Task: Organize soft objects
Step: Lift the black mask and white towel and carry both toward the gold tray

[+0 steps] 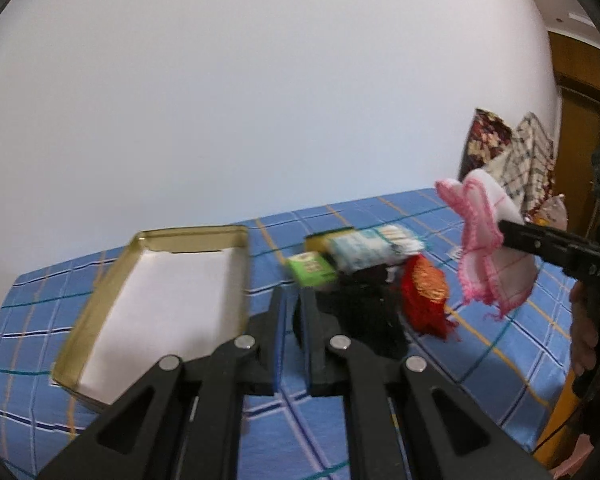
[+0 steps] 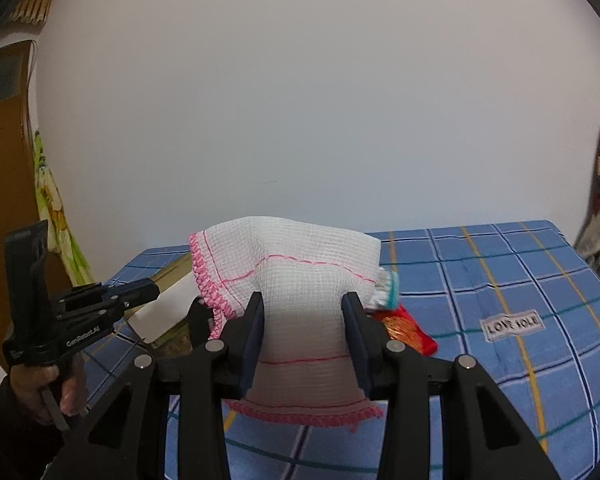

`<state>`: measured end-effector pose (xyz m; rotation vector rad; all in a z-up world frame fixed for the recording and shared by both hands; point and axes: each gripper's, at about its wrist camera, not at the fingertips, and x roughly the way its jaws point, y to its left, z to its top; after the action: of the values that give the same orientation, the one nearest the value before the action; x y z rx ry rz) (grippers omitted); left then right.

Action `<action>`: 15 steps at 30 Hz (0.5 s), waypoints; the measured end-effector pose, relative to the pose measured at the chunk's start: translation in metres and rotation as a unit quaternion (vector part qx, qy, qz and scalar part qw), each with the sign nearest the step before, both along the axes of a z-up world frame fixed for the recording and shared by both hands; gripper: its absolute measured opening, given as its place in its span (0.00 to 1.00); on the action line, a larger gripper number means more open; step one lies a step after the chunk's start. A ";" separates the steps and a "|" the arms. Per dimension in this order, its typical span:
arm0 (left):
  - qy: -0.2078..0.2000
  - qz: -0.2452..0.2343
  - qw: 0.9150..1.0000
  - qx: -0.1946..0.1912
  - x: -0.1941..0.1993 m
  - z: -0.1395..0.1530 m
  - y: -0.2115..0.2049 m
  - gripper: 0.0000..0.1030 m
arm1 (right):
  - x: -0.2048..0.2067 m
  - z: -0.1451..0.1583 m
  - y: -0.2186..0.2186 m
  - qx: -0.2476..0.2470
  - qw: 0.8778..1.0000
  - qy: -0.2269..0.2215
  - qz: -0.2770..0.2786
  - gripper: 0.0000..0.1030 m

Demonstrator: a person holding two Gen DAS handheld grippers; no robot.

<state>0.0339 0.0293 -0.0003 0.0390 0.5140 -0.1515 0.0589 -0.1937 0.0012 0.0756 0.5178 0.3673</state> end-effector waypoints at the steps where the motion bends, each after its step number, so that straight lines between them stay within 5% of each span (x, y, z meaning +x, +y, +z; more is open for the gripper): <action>1: 0.002 0.003 1.000 -0.002 0.001 0.000 0.004 0.04 | 0.002 0.001 0.003 0.001 1.000 0.001 0.002 0.41; 6: 0.021 0.003 1.000 -0.013 0.004 -0.013 0.007 0.04 | 0.010 0.000 0.005 -0.002 1.000 -0.002 0.004 0.41; 9: 0.050 -0.013 0.999 -0.018 0.009 -0.030 -0.011 0.12 | 0.008 -0.001 0.007 0.000 1.000 0.001 0.003 0.41; 11: 0.060 -0.020 0.998 -0.008 0.006 -0.043 -0.023 0.48 | 0.004 -0.005 0.007 -0.006 1.000 0.001 0.004 0.41; 13: 0.065 -0.030 0.997 0.009 0.002 -0.053 -0.035 0.72 | 0.001 -0.006 0.006 -0.009 1.000 0.000 0.004 0.41; 15: 0.075 -0.038 0.996 0.021 0.003 -0.062 -0.046 0.71 | 0.003 -0.007 0.004 -0.007 1.000 0.001 0.000 0.42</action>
<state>0.0371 -0.0162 -0.0621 0.0886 0.6654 -0.2190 0.0615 -0.1899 -0.0054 0.0622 0.5218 0.3637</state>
